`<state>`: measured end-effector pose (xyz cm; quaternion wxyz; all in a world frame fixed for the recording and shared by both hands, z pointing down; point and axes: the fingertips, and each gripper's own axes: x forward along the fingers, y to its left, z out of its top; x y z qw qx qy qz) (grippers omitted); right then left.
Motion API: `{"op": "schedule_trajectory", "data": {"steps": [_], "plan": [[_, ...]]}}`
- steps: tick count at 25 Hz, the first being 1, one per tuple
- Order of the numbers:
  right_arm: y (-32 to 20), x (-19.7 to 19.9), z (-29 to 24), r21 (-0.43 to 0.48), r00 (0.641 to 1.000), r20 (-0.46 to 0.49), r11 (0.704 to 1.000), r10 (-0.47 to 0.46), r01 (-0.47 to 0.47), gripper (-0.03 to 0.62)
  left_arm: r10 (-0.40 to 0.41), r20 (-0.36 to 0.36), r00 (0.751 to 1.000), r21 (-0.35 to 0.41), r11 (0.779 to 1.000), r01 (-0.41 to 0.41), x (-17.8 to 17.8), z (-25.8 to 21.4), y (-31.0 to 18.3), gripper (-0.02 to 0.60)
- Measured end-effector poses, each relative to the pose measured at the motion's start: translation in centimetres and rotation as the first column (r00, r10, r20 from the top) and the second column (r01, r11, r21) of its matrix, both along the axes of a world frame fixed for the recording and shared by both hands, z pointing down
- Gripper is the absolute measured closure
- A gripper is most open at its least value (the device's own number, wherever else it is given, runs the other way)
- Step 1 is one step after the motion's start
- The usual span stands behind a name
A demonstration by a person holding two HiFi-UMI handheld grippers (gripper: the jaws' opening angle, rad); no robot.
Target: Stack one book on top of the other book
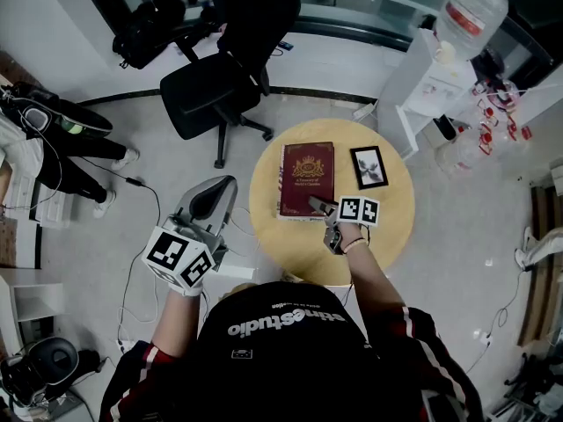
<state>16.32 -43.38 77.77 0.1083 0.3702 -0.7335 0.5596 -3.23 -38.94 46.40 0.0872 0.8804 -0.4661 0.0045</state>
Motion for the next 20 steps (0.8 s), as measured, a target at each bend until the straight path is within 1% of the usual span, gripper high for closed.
{"op": "schedule_trajectory", "data": {"steps": [7,13,17,18,20], "plan": [[0.0,1.1,0.9,0.024,0.993,-0.117,1.0,0.003,0.0,0.252,0.007,-0.005,1.0,0.008,1.0,-0.007,-0.4,-0.2,-0.2,0.565],[0.6,2.6,1.4,0.01,0.992,-0.116,0.999,0.047,-0.046,0.25,0.022,-0.005,1.0,0.015,1.0,-0.021,0.2,-0.5,0.0,0.565],[0.5,3.8,1.3,0.03,0.988,-0.14,0.998,0.064,-0.061,0.25,0.03,-0.005,1.0,0.025,0.999,-0.03,0.4,-0.7,-0.1,0.565],[0.5,4.0,1.2,0.038,0.988,-0.143,0.998,0.064,-0.059,0.256,0.034,-0.006,0.999,0.026,0.999,-0.034,0.4,-0.6,-0.1,0.565],[0.5,4.1,1.1,0.055,0.987,-0.153,0.997,0.056,-0.048,0.295,0.036,-0.009,0.999,0.027,0.999,-0.036,0.4,-0.5,-0.1,0.565]]}}
